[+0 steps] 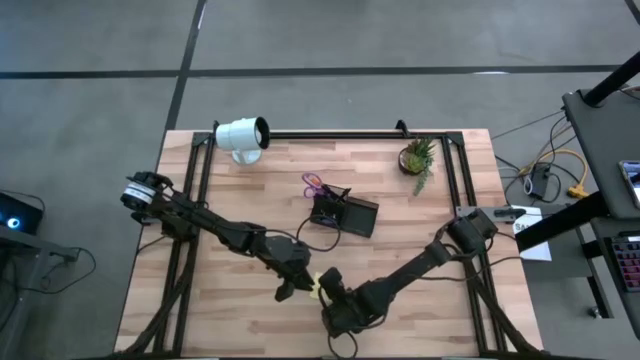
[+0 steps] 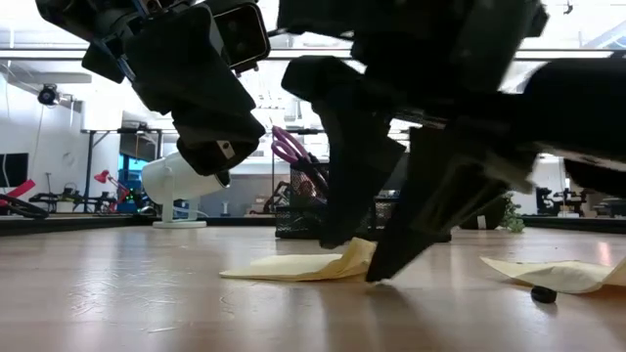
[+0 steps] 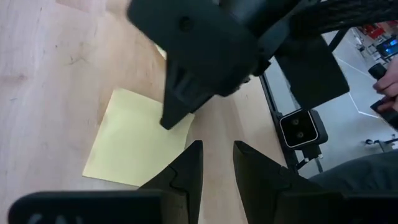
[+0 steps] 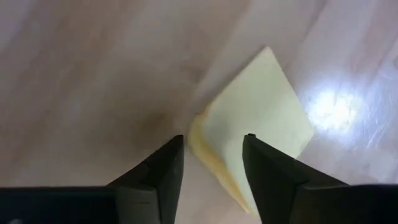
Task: Pick and place office supplies into organizer
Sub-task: Put the left yellow sticky notes into the black desk organizer
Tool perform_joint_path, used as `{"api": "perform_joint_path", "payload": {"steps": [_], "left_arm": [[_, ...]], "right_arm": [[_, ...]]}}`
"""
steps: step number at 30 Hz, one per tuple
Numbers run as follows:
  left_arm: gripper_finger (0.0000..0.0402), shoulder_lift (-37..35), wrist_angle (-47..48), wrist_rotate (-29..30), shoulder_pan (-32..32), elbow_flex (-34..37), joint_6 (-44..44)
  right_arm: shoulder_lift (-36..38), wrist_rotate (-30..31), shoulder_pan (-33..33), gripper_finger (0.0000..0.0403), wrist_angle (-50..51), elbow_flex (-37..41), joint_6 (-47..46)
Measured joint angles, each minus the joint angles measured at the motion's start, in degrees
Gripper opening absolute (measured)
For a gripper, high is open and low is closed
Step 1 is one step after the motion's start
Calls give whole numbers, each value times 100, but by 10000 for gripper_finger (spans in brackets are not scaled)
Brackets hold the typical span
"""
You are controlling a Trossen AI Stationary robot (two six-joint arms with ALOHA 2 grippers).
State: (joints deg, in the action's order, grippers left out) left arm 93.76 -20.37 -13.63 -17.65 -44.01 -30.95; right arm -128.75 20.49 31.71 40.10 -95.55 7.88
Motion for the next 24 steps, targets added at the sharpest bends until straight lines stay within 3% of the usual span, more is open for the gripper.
{"api": "perform_joint_path", "payload": {"steps": [9, 18, 24], "left_arm": [[73, -2, -12, -2, -9, 0, -40], [73, -93, -7, -34, -34, 7, -181], [73, -491, 356, 0, -79, 59, -153]], "right_arm": [[2, -16, -324, 88, -119, 22, -147], [8, -404, -453, 16, -350, 129, -99], [11, -222, -472, 9, -263, 97, -758]]}}
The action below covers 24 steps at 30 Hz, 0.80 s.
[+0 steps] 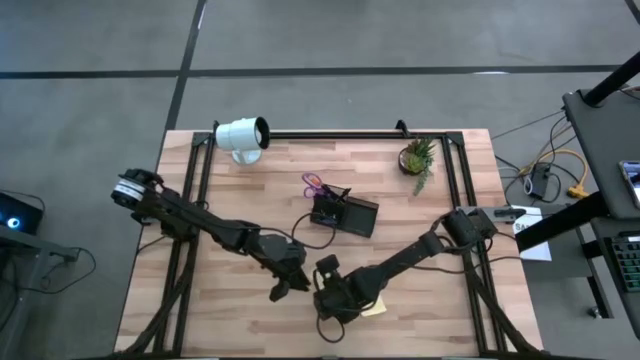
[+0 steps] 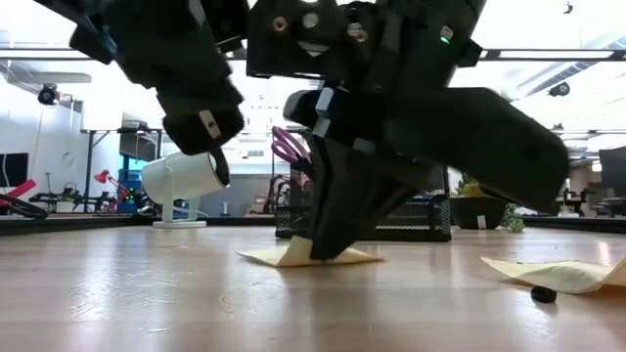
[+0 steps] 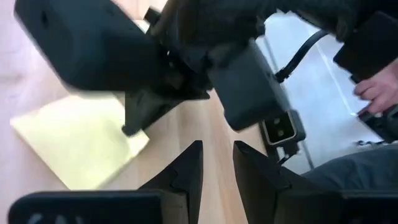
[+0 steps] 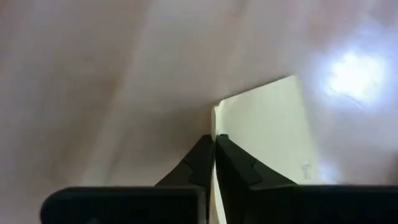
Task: Pick and place office supplies into organizer
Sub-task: Put the left yellow sticky notes into the black desk organizer
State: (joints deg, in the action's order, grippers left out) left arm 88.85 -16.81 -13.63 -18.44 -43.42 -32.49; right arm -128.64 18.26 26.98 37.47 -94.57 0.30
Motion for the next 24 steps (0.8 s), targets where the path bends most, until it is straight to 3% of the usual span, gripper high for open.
{"api": "perform_joint_path", "payload": {"steps": [6, 11, 16, 19, 24], "left_arm": [[73, -613, 753, 354, -1, 235, 23], [73, -1158, 1279, 735, -2, 384, 24], [73, -1491, 1311, 909, 9, 538, 20], [73, -1615, 1328, 994, 9, 673, 19], [73, -1610, 1311, 995, 34, 732, 18]], "right_arm": [[95, 869, 13, 8, 793, -241, -1405], [477, 1561, 77, 8, 2164, -417, -3420], [1040, 1794, 118, 8, 3423, -392, -5343], [1480, 1735, 54, 8, 3450, -191, -5404], [2227, 1293, -395, 8, 2607, 614, -4428]]}}
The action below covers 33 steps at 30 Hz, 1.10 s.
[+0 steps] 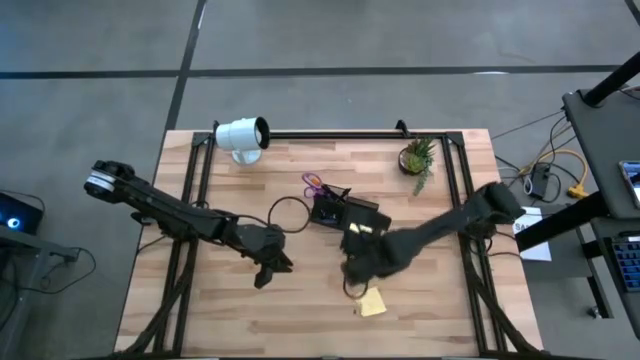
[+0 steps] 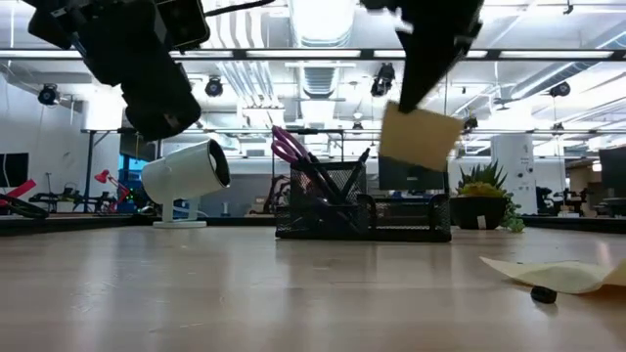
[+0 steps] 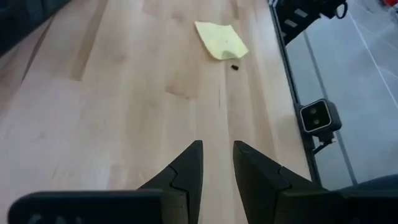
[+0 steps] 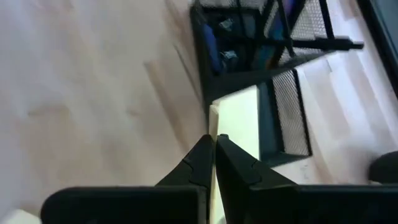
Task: Pick and place office supplies into organizer
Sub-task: Put the left yellow sticky notes into the black desk organizer
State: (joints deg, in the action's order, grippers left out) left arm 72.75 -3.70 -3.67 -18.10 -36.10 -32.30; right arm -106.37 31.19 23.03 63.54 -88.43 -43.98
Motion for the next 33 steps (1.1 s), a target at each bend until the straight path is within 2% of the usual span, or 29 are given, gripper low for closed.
{"api": "perform_joint_path", "payload": {"steps": [5, 11, 20, 33], "left_arm": [[73, 50, -28, 8, 14, 1, 19], [73, 50, 12, 8, 14, 0, 118], [73, 52, 47, 4, 14, 0, 154], [73, 50, 376, 0, 14, 0, 324]], "right_arm": [[443, -496, -652, 8, -679, 863, 859], [390, -899, -1267, 8, -1481, 1120, 1698], [10, -1048, -1799, 9, -1281, 1155, 1583], [-100, -1245, -1881, 19, -1505, 1141, 1294]]}}
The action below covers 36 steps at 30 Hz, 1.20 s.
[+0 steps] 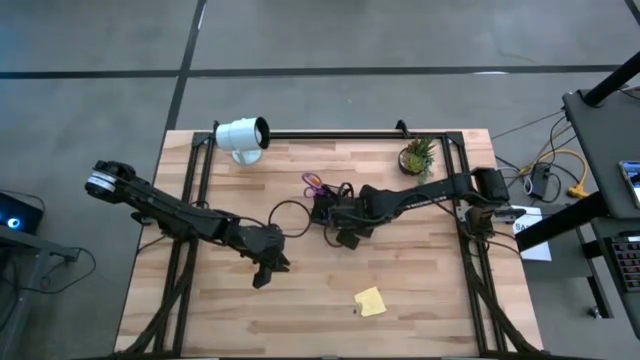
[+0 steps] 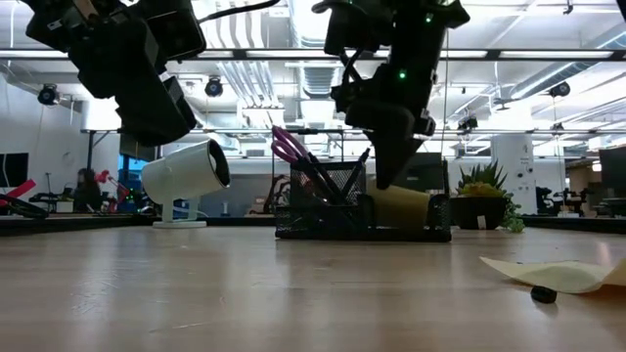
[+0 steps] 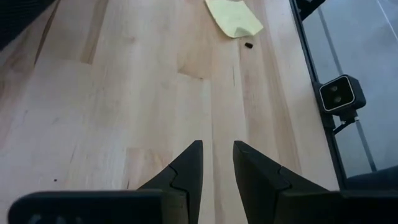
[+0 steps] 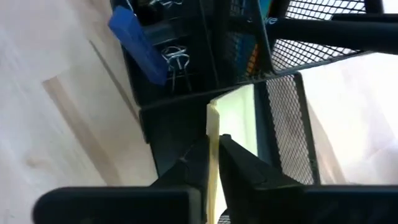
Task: Pick and place office supplies into organizer
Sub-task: Put the left yellow sticky notes into the black desk organizer, then put the yellow sticky notes into the black desk organizer
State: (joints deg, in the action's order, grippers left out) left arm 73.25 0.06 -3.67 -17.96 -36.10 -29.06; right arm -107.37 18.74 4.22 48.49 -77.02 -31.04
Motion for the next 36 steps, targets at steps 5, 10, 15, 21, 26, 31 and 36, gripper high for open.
{"api": "perform_joint_path", "payload": {"steps": [5, 10, 15, 21, 26, 31, 36], "left_arm": [[73, 0, 0, -15, 0, 0, 0], [73, -20, 6, -78, 0, 0, -2], [73, -26, 6, -115, 0, 0, -2], [73, -28, 3, -128, 0, 0, -2], [73, -28, -1, -126, 0, -4, 81], [73, -28, -8, -121, 0, -4, 118], [73, -28, -103, -124, 0, -9, 103]], "right_arm": [[0, -124, 4, 68, -219, 38, -12], [2, -389, 38, 132, -258, 39, -245], [56, -936, 448, 169, -235, -129, -159], [144, -1285, 1674, 174, 282, -447, -599], [63, -1066, 3049, 176, 303, -471, -904], [-360, -696, 3735, 187, 179, -528, -887], [-998, -666, 3821, 198, 128, -846, -696]]}}
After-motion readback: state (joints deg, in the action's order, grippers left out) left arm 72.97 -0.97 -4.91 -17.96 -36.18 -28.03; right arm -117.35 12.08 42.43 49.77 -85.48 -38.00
